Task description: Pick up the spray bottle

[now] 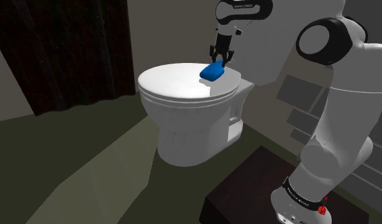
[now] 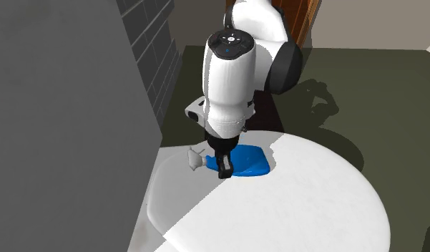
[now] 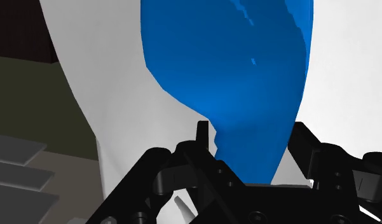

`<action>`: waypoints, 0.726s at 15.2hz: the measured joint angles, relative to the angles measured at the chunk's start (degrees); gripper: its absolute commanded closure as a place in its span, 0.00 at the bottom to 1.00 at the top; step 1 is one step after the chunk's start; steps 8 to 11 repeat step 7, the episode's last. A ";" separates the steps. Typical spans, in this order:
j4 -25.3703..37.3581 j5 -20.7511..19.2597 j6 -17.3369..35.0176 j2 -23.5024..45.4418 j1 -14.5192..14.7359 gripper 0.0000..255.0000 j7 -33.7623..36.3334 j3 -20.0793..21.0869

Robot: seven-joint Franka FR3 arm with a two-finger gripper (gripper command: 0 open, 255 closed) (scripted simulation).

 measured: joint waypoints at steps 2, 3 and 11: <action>1.99 -0.01 -1.68 0.30 0.03 1.00 0.01 0.01; 3.12 -0.02 -2.53 0.57 0.06 1.00 0.03 0.02; 7.32 -0.03 -5.84 1.47 0.08 1.00 -0.02 0.02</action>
